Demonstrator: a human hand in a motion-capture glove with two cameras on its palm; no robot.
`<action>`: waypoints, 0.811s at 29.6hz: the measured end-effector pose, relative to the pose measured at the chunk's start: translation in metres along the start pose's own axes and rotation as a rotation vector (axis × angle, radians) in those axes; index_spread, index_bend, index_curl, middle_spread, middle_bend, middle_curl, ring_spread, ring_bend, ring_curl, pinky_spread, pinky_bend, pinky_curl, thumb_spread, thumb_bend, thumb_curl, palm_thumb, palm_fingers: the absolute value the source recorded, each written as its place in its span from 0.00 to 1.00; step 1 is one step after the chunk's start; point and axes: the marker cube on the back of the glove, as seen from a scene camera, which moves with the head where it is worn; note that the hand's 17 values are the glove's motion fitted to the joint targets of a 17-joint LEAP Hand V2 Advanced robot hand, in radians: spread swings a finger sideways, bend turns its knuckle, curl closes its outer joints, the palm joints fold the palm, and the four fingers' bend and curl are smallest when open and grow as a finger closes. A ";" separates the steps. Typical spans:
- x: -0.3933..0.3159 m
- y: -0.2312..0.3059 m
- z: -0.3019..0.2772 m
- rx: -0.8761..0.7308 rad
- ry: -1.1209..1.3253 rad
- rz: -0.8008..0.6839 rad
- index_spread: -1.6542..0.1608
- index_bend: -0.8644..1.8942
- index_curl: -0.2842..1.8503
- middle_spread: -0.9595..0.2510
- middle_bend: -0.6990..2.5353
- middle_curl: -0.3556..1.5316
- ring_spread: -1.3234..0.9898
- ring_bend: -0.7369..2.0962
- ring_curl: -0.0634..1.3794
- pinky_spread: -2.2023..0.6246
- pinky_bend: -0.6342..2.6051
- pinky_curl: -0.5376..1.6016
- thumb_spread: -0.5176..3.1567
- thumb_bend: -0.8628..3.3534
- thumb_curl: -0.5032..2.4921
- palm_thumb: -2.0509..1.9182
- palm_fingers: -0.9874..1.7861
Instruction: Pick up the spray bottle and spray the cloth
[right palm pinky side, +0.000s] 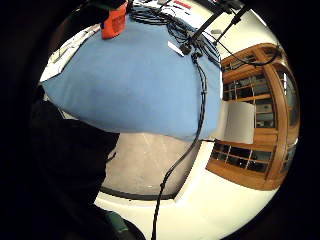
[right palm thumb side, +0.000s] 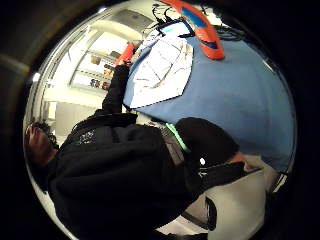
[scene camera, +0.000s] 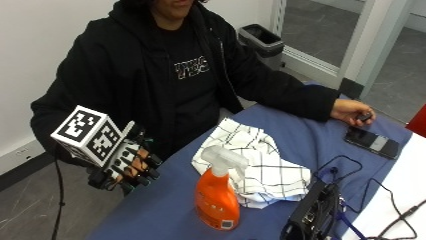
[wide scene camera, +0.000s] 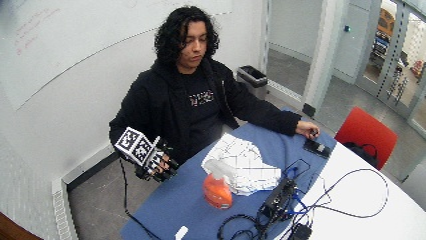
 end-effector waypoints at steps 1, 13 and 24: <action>0.001 -0.003 0.001 -0.001 0.000 -0.002 0.73 0.36 0.21 0.76 0.31 0.30 0.55 0.39 0.18 0.85 0.30 0.35 0.41 0.24 0.22 0.63 0.50; 0.015 -0.082 -0.022 0.022 -0.029 -0.052 0.73 0.36 0.22 0.76 0.30 0.33 0.55 0.40 0.21 0.86 0.31 0.37 0.44 0.23 0.24 0.64 0.49; 0.025 -0.170 -0.055 0.075 -0.397 -0.086 0.74 0.36 0.23 0.76 0.30 0.34 0.55 0.42 0.23 0.86 0.31 0.39 0.44 0.22 0.25 0.65 0.53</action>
